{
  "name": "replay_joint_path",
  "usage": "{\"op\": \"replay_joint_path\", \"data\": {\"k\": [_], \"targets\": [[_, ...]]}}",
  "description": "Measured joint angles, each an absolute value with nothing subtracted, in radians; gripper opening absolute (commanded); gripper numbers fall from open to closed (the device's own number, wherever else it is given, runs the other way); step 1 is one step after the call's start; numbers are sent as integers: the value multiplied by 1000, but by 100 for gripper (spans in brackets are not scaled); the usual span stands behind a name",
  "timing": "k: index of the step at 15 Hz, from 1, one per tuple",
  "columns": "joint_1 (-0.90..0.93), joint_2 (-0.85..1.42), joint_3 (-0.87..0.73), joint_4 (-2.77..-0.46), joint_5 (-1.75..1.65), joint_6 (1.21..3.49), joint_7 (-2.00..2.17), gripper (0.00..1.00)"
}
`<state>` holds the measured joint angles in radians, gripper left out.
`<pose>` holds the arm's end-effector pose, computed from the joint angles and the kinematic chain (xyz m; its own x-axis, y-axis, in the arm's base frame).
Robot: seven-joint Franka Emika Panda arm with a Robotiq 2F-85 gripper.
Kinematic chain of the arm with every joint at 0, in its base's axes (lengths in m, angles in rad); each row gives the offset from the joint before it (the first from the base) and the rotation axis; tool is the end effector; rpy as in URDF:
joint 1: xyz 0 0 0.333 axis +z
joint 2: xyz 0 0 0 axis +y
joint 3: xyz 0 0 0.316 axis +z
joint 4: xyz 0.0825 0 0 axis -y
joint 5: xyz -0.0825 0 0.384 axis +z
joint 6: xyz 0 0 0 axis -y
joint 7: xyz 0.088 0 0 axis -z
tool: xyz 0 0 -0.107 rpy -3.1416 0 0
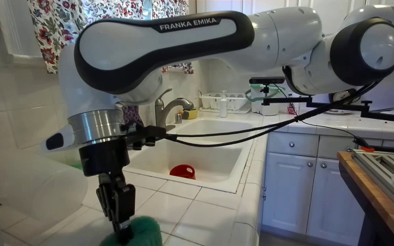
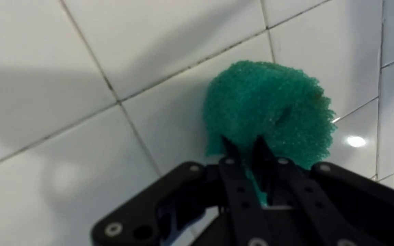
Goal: Use the green sponge to clean the surface
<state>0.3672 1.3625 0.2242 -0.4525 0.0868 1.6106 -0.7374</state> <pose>0.7014 0.3528 0.1921 0.4067 0.9117 0.0573 0.8629 -0.3628 -0.3517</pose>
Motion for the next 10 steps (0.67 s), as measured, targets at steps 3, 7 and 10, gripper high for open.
{"op": "replay_joint_path", "data": {"k": [3,7,10], "targets": [[312,1363,223,-452,91,1625,-736,4],[223,1370,224,-452,119,1711,-702,4],[183,1378,227,-453,144,1780,-650,4]]}}
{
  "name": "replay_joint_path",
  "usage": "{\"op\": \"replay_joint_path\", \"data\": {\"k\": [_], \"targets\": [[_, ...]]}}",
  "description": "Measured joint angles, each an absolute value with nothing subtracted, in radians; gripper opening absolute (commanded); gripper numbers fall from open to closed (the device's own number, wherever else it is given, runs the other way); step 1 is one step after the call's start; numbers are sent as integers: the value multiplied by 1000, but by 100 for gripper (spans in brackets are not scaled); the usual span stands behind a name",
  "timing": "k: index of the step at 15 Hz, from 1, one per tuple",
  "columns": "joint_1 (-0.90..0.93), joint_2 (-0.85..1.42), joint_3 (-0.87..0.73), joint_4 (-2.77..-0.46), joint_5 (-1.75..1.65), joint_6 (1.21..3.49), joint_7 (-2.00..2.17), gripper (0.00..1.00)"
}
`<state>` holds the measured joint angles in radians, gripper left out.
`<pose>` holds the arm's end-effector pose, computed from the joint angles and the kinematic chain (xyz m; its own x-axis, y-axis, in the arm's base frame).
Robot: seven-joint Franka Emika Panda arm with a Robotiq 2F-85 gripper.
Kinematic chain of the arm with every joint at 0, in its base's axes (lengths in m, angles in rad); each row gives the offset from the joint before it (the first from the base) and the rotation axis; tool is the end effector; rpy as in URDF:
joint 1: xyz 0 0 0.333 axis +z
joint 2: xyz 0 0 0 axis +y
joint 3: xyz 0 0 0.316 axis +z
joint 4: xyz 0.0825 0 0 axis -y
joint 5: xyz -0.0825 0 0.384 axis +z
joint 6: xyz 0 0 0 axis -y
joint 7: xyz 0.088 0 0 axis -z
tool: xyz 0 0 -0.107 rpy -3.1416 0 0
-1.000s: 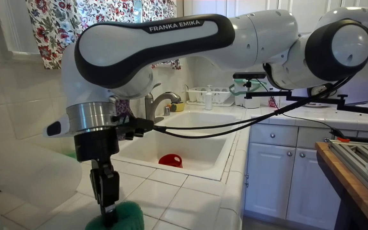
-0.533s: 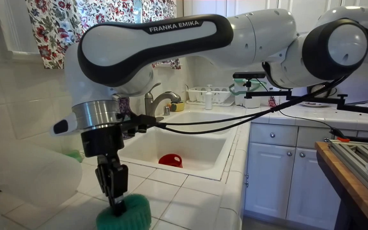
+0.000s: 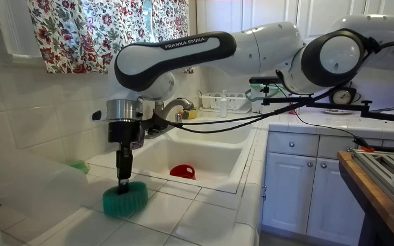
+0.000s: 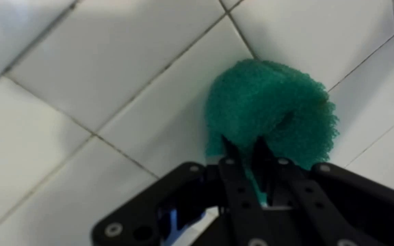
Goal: Use the green sponge to clean the surface
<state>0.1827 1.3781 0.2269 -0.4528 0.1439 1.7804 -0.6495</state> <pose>0.7712 0.2235 0.1934 0.6723 0.7201 0.1718 0.7302 -0.6068 -0.3139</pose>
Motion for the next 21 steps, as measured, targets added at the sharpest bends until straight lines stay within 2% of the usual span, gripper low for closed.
{"op": "replay_joint_path", "data": {"k": [5,11,12,13,21], "targets": [[181,1372,202,-452,124,1793,-600,4],[235,1322,97,-452,-16,1612,-547,4],[246,1313,82,-452,-40,1578,-544,41],[256,1306,69,-452,-60,1554,-544,41],[283,1301,46,-452,-99,1555,-533,99]]}}
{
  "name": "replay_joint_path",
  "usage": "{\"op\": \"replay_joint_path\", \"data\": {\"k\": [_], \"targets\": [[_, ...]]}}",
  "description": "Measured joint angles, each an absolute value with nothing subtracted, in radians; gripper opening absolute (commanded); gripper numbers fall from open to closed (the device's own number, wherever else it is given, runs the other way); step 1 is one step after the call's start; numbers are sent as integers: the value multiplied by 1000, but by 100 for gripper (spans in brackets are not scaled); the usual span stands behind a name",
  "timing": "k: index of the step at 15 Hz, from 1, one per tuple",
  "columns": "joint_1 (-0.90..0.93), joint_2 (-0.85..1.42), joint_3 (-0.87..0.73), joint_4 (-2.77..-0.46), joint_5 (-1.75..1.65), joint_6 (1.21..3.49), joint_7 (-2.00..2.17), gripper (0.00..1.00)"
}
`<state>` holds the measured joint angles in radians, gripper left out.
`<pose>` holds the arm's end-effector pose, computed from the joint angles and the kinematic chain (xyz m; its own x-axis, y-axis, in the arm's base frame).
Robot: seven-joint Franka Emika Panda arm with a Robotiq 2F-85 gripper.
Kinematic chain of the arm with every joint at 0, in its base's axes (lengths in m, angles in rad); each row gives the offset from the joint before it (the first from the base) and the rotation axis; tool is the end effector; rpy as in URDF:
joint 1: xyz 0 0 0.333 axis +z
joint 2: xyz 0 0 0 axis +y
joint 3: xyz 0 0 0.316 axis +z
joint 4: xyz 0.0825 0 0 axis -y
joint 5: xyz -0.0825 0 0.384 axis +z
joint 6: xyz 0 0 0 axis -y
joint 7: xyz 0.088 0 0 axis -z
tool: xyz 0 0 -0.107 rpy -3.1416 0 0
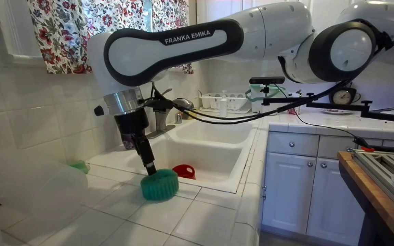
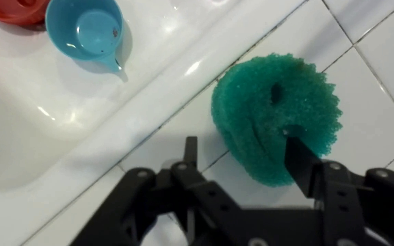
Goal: Use the green sponge to clean the surface
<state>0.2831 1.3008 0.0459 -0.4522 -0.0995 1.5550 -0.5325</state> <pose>0.7523 0.2225 0.2275 0.6501 0.7340 -0.1963 0.7404 -0.6701 -0.0534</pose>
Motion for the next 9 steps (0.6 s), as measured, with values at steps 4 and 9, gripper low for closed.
{"op": "replay_joint_path", "data": {"k": [4,9], "targets": [[278,1299,50,-451,-88,1662,-488,100],[258,1299,76,-451,-56,1772,-426,100]]}}
